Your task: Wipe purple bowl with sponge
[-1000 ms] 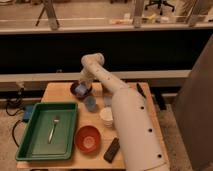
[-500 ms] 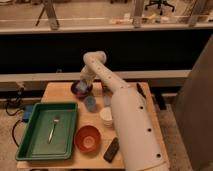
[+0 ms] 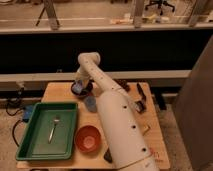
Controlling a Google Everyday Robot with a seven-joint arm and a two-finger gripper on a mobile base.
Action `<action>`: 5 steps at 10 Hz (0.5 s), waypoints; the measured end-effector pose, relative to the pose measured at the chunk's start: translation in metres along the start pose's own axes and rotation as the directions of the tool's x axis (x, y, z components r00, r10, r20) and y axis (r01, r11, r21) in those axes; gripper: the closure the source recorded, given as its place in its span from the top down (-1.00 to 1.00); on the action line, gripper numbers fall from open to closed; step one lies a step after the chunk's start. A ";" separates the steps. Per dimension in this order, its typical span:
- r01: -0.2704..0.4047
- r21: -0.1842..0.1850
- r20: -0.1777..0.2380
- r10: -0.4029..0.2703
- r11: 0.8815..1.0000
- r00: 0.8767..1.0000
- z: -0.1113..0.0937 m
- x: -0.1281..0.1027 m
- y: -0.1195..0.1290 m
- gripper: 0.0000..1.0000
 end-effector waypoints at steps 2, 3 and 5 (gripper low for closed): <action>0.009 0.019 0.031 -0.010 1.000 0.999 -0.001 -0.006 -0.001 -1.00; 0.011 0.025 0.040 -0.012 1.000 0.999 -0.004 -0.008 0.001 -1.00; 0.014 0.034 0.049 -0.015 0.999 0.999 -0.014 -0.009 0.008 -1.00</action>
